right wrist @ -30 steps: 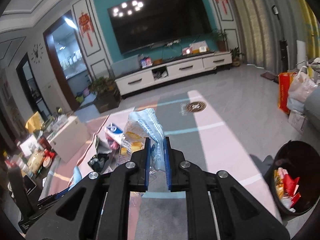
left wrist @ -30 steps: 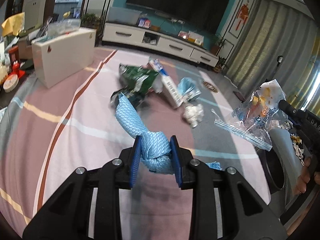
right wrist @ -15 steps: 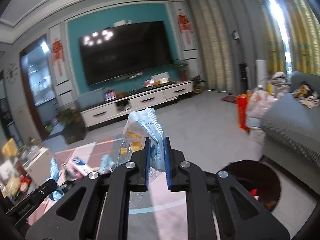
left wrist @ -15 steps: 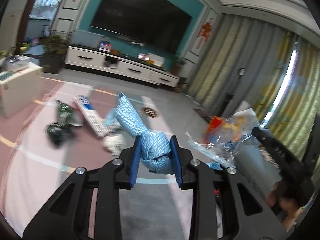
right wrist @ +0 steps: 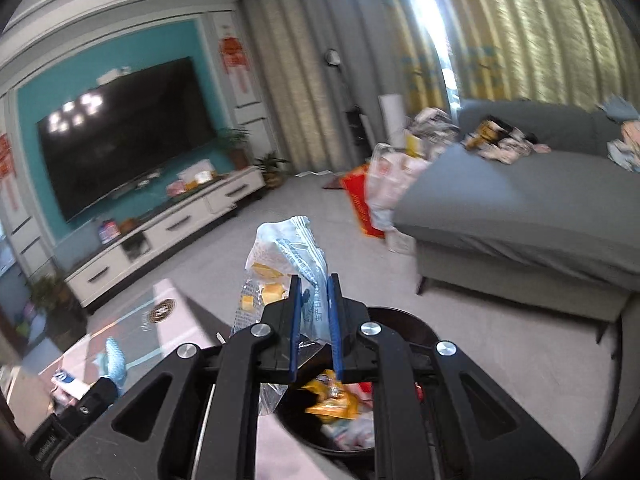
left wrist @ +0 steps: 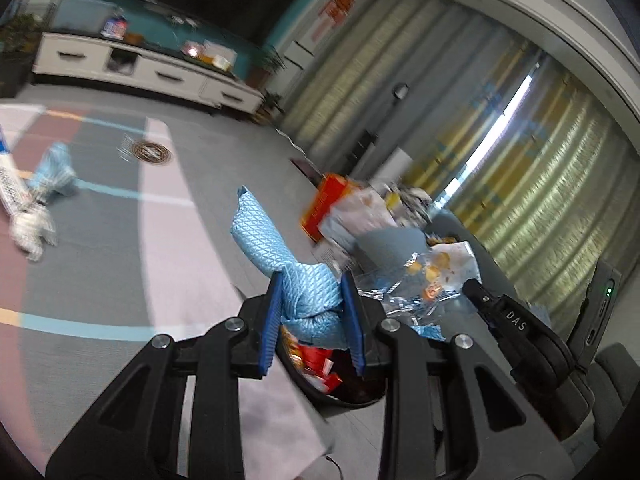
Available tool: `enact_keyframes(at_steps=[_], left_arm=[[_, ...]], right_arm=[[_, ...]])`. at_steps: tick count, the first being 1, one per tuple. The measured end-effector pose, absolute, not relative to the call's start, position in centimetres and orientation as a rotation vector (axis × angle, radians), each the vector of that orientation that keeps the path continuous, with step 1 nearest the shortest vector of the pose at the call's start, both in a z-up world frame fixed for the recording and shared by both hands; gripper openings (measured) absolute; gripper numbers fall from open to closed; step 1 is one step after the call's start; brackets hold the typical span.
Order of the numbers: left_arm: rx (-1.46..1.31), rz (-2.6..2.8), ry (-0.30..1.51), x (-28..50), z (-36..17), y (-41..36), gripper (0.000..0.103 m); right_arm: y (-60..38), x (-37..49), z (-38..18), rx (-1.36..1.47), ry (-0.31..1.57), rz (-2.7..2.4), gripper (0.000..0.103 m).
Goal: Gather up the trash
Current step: 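Carry the blue cloth and clear plastic bag over the black bin, then open both tools over the black bin to drop the cloth and bag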
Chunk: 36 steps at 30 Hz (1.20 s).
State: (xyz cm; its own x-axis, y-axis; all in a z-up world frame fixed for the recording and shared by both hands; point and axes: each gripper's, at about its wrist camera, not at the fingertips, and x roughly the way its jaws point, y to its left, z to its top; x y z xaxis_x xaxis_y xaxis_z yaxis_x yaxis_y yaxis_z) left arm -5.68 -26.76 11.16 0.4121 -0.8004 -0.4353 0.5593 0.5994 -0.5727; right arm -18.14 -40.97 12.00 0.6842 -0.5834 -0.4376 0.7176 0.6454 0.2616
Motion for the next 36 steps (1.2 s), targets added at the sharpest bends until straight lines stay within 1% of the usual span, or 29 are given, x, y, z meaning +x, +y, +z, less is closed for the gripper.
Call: enact_keyframes(at_steps=[4,8,21,23,25,26,27,28,29,30,31,32,33,34,36], left_arm=[[-0.332,-0.937,0.822,-5.4,8.8,-31.1,0.03],[-0.274,-0.96,0.86,-5.2,6.5,-34.2,0.03],[-0.181,-0.98,1.009,-3.8,0.8,-40.5,0.031],[-0.164,-0.977,1.014,-4.1,0.6,-40.9,0.039],[-0.206,-0.984,0.985,-4.2,0.9,-40.5,0.064],[-0.215,-0.987,0.975,-4.3,1.1,-40.3,0.069],[-0.212,-0.983,0.955,-4.5,1.6,-40.0,0.074],[-0.201,-0.978,0.937,-4.7,1.9,-39.9,0.08],[-0.188,-0.974,0.915,-4.9,2.4,-39.6,0.082],[-0.183,-0.97,0.892,-5.0,3.0,-39.1,0.087],[-0.185,-0.964,0.877,-5.0,3.4,-38.5,0.093],[-0.191,-0.957,0.87,-5.0,3.8,-38.1,0.095],[-0.2,-0.947,0.862,-5.0,4.3,-37.2,0.096],[-0.208,-0.931,0.859,-4.8,4.8,-36.3,0.099],[-0.215,-0.884,0.854,-4.5,5.6,-34.2,0.1]], right_arm=[[-42.1,-18.5,10.8,0.45,0.37,-0.83,0.014],[-43.6,-18.5,9.4,0.47,0.413,-0.872,0.014],[-46.9,-16.5,5.2,0.503,0.596,-0.953,0.014],[-47.1,-16.4,4.8,0.512,0.612,-0.95,0.015],[-47.2,-16.4,4.7,0.521,0.616,-0.945,0.017],[-47.2,-16.4,4.8,0.525,0.614,-0.949,0.027],[-47.3,-16.5,4.9,0.527,0.607,-0.955,0.042],[-47.2,-16.8,5.1,0.535,0.584,-0.954,0.051],[-47.3,-17.1,5.3,0.548,0.567,-0.952,0.064],[-47.2,-17.4,5.6,0.563,0.543,-0.947,0.068],[-47.2,-17.5,5.8,0.573,0.529,-0.942,0.069],[-47.1,-17.7,6.0,0.584,0.512,-0.937,0.075],[-47.0,-17.9,6.2,0.59,0.497,-0.934,0.079],[-46.8,-17.9,6.5,0.59,0.487,-0.932,0.08],[-46.4,-17.9,6.9,0.585,0.478,-0.928,0.083]])
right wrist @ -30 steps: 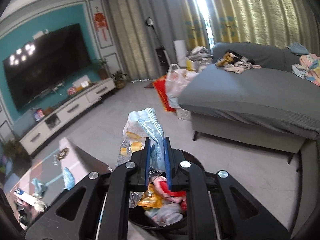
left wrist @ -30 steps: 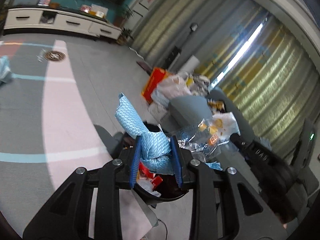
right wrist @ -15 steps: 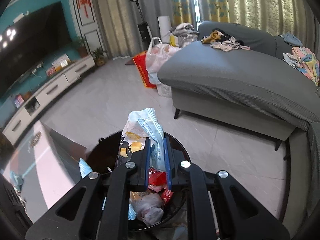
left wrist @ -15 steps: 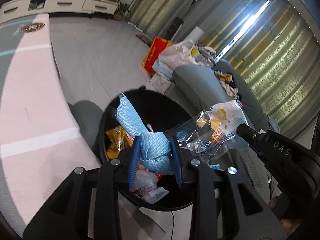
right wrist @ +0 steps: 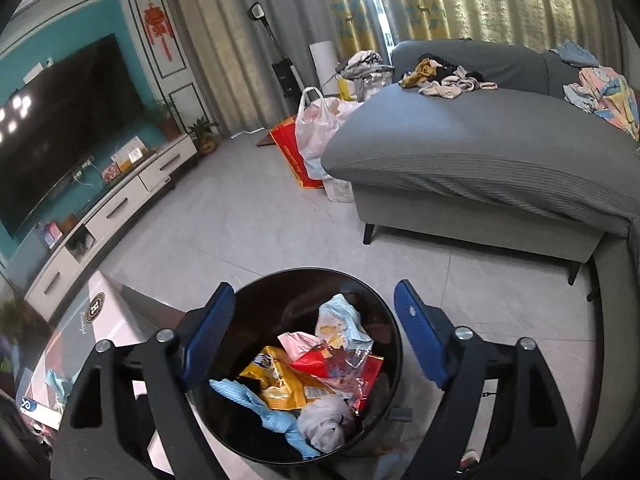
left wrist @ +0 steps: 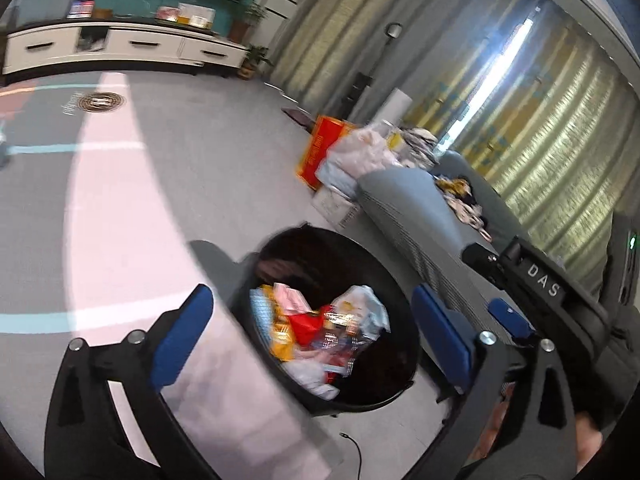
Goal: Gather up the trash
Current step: 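Open both tools over the black bin to drop the cloth and bag, then move both tools back toward the remaining trash on the rug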
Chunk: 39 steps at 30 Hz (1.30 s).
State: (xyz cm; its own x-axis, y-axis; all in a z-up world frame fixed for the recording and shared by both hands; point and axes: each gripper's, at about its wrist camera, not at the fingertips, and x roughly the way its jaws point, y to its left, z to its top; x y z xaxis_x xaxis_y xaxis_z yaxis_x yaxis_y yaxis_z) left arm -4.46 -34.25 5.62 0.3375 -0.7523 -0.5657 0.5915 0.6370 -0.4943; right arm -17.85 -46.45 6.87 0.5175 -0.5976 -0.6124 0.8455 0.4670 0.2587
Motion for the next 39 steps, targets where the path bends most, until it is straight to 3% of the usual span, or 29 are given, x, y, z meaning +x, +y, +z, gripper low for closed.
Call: enact_keyframes(at_steps=[18,27,39], left_arm=[[-0.009,-0.215,0.635,-1.7,12.8,-6.5,0.1],[-0.281,-0.043,0.67,2.5,11.0,6.9,0.1],[-0.442,-0.17,0.777,7.9,6.0,7.6,0.1]], right_arm=[[-38.2,-11.4,9.9,0.296,0.507,-0.771,0.095],[-31.8,-6.7,9.6,0.104,0.553,-0.602,0.099],[-20.7,2.6,10.3,0.158,0.672,-0.022,0.099]])
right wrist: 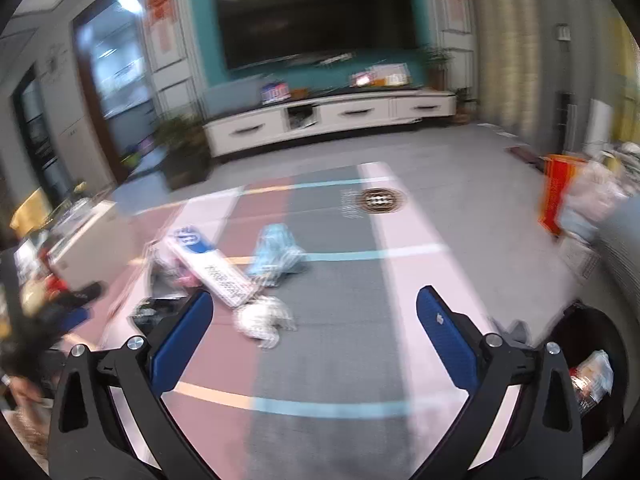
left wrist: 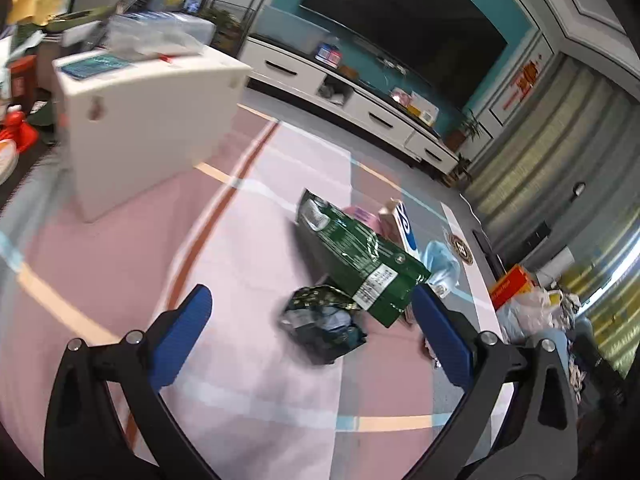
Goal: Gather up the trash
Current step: 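Move both tools back toward the remaining trash on the rug, then grasp the dark foil bag with the left tool while the right tool grasps the white-blue medicine box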
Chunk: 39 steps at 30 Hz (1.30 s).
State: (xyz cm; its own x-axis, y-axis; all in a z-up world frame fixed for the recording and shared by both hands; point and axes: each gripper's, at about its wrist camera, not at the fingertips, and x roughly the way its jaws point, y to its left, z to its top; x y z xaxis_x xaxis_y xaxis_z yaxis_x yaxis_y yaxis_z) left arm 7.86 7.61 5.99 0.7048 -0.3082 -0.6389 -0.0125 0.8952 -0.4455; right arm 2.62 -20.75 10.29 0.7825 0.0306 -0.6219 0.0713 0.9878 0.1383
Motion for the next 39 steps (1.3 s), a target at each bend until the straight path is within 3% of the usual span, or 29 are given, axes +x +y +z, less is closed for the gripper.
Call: enact_keyframes(at_steps=[8,13,20,22,24,29,39], left_arm=[[-0.418,-0.184,0.876,9.9,2.3,5.5,0.099],[-0.495,-0.231,0.919,10.8,0.6,5.6,0.073],[-0.57,-0.308,0.914,10.9,-0.1,5.7,0.048],[-0.573,-0.306,0.917,10.7,0.1,5.6,0.045],[-0.569,-0.292,0.925,10.4,0.4,5.6,0.044],[-0.547,-0.27,0.892,9.3,2.3,5.5,0.044],[-0.503,-0.248,0.864,5.3,6.4,5.4,0.044]], right_arm=[[-12.7,14.0,9.9,0.158,0.825,0.23,0.1],[-8.8,19.9,6.5,0.051,0.935,0.241,0.1],[-8.8,22.7,2.9,0.074,1.024,0.298,0.099],[-9.2,22.6,2.1,0.083,1.041,0.307,0.093],[-9.4,22.6,1.6,0.083,1.06,0.314,0.071],[-9.9,21.5,1.6,0.073,1.057,0.323,0.034],[-11.9,15.0,3.5,0.163,1.022,0.411,0.033]])
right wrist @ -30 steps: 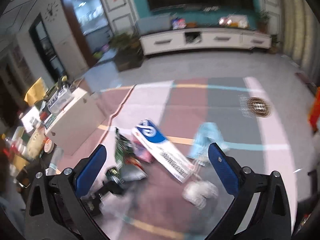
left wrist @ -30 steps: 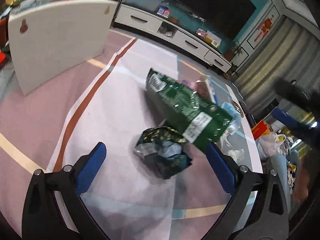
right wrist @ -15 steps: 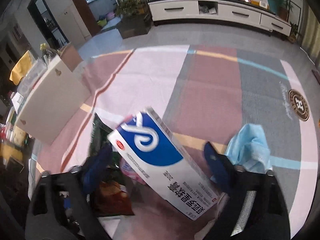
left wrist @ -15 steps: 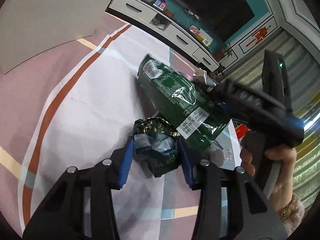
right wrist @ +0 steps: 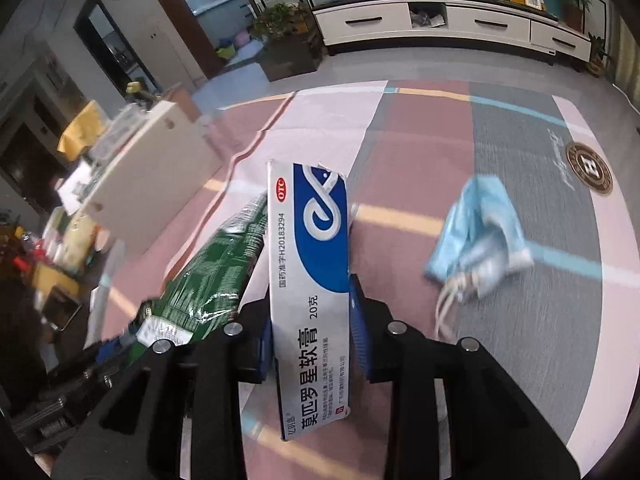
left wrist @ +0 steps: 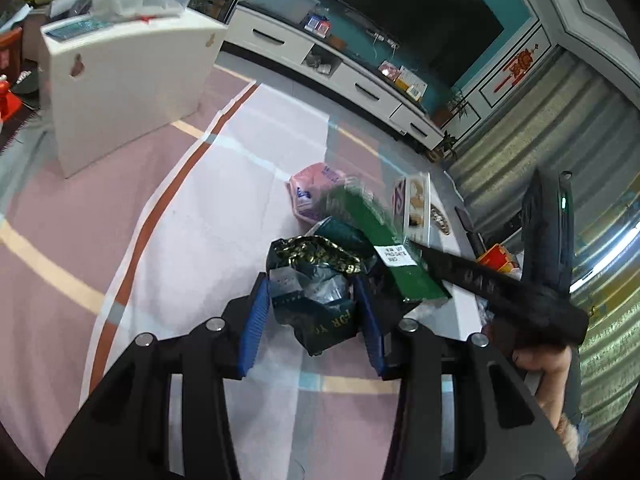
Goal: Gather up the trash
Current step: 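Grasp the dark foil bag with the left tool while the right tool grasps the white-blue medicine box, then lift the dark foil bag and medicine box off the rug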
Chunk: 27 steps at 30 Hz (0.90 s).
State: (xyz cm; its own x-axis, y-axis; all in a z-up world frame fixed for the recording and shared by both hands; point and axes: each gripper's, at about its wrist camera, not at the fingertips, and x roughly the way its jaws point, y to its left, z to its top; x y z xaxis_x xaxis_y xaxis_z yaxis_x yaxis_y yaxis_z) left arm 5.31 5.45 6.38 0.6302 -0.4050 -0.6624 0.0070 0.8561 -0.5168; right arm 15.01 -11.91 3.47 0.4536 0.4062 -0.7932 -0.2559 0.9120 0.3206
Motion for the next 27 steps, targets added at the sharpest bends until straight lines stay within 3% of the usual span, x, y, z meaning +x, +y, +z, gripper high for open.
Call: enact_keyframes(at_steps=[27], left_arm=[[-0.372,-0.321,0.679,-1.1,13.3,2.3,0.044]], right_arm=[[-18.9,-1.2,10.5,0.343,0.663,0.324,0.033]])
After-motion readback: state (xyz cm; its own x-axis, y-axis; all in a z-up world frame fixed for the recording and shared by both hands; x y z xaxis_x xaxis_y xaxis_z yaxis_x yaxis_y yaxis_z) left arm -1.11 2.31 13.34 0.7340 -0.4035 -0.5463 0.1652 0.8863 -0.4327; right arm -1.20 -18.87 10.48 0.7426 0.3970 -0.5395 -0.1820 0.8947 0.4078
